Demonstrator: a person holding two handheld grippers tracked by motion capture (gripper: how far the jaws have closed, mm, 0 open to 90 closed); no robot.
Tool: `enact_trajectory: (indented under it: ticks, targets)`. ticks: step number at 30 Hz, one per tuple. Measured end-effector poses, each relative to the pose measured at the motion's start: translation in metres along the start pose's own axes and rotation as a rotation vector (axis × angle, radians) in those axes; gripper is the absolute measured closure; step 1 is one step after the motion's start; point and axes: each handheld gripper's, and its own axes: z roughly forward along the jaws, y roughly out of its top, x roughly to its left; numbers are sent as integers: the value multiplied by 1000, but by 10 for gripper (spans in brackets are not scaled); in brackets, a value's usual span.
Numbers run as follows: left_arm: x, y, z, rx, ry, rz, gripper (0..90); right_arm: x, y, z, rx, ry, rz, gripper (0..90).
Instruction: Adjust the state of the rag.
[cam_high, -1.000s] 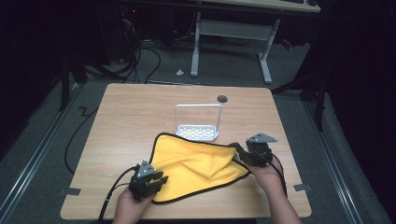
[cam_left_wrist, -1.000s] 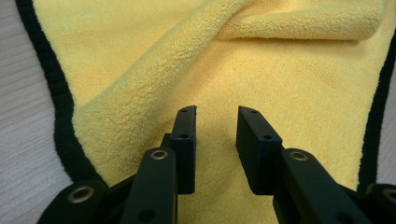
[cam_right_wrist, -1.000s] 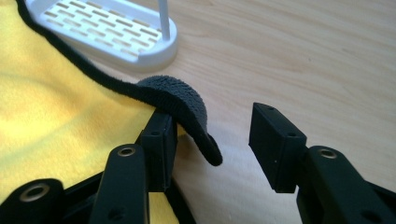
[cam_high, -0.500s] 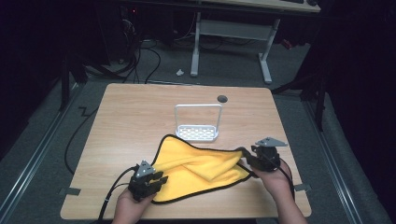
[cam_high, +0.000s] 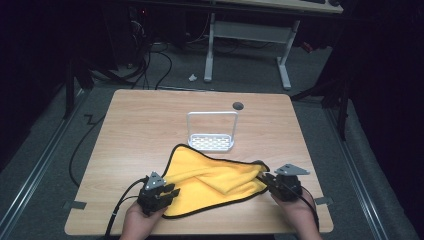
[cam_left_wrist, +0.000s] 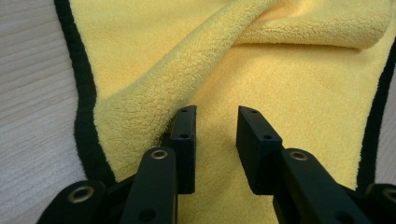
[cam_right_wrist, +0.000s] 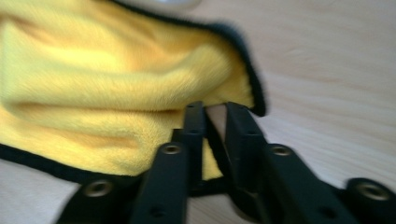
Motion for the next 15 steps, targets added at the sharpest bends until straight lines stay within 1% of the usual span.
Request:
enact_trajectory:
  ticks: [1, 2, 3, 5, 6, 7, 8, 9, 10, 11, 12, 13, 14, 15]
  targets:
    - [0, 0, 0, 2, 3, 0, 685, 0, -1, 8, 16, -2, 0, 877]
    - [-1, 0, 0, 1, 4, 3, 682, 0, -1, 22, 22, 0, 11, 900]
    - [-1, 0, 0, 1, 4, 3, 681, 1, -2, 27, 28, 14, 14, 900]
    - [-1, 0, -1, 2, -2, -2, 679, 2, -4, 28, 24, 14, 8, 900]
    - [-1, 0, -1, 6, -8, -7, 673, 4, -10, 21, 35, 2, 3, 900]
    - [-1, 0, -1, 6, -8, -7, 670, 4, -10, 21, 35, 2, 3, 900]
    - [-2, 0, -1, 15, -13, -3, 666, 4, -24, 7, 35, -21, 4, 900]
    - [-3, 0, -2, 17, -20, -1, 665, 4, -31, 0, 34, -23, 15, 900]
    - [-3, 0, -2, 17, -20, -1, 663, 4, -40, -9, 36, -38, 14, 900]
    - [-5, 0, -1, 21, -33, 3, 654, 4, -52, -22, 45, -58, 18, 900]
    - [-8, 0, -1, 26, -42, 8, 654, 4, -52, -22, 45, -58, 18, 900]
    - [-10, 0, -1, 29, -48, 14, 645, 5, -60, -31, 48, -62, 20, 900]
    - [-17, -1, -1, 34, -47, 26, 627, 9, -72, -45, 52, -78, 22, 900]
    - [-17, -1, -1, 34, -47, 26, 624, 10, -73, -49, 47, -81, 25, 886]
